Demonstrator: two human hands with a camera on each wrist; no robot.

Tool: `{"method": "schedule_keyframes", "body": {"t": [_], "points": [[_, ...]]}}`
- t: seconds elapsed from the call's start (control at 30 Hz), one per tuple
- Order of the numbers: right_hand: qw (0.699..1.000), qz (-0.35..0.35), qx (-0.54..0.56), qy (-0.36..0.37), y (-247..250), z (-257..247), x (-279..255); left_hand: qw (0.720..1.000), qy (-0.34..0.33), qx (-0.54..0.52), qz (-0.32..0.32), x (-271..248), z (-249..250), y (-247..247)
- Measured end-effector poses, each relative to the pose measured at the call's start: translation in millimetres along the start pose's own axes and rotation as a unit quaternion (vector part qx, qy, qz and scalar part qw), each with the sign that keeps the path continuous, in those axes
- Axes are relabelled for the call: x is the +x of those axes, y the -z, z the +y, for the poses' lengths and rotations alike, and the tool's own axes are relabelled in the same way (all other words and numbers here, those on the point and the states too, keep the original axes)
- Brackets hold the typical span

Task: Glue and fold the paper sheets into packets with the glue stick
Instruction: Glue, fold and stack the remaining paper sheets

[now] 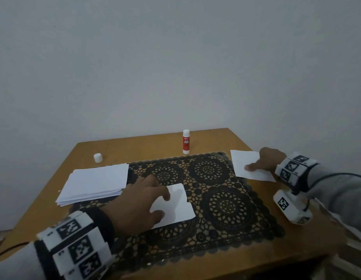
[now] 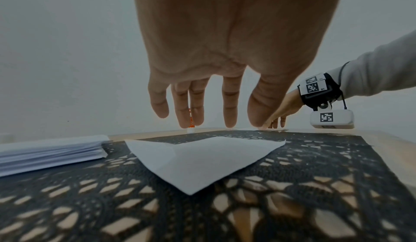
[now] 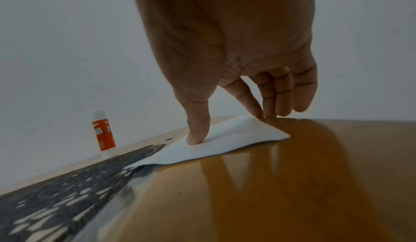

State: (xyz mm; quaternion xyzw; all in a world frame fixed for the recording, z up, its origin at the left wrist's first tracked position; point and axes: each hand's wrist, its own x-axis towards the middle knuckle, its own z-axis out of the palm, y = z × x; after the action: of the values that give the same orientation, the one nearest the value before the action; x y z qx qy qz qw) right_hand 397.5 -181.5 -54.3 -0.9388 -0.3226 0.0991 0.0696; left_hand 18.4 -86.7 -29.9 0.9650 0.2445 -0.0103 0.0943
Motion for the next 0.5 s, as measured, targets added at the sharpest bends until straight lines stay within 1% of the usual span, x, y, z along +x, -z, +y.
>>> {"method": "schedule_keyframes", "body": {"t": [0.13, 0.27, 0.33, 0.4, 0.5], "points": [[1.000, 0.004, 0.018, 0.005, -5.7, 3.4, 13.1, 1.000, -0.002, -0.005, -0.009, 3.2, -1.4, -4.9], [0.996, 0.017, 0.088, -0.007, -7.1, 16.9, 29.1, 1.000, -0.007, -0.011, -0.019, 4.6, -2.4, -7.4], [0.994, 0.019, 0.104, -0.010, -5.3, 23.5, 35.1, 1.000, -0.012, -0.017, -0.018, 3.9, -4.7, -8.1], [0.994, 0.030, 0.107, -0.014, -2.2, 27.1, 37.4, 0.999, -0.015, -0.024, -0.014, 3.8, -8.4, -9.6], [0.988, 0.061, 0.143, -0.003, 2.3, 26.2, 39.2, 1.000, -0.009, -0.029, -0.006, 4.0, -12.0, -9.6]]}}
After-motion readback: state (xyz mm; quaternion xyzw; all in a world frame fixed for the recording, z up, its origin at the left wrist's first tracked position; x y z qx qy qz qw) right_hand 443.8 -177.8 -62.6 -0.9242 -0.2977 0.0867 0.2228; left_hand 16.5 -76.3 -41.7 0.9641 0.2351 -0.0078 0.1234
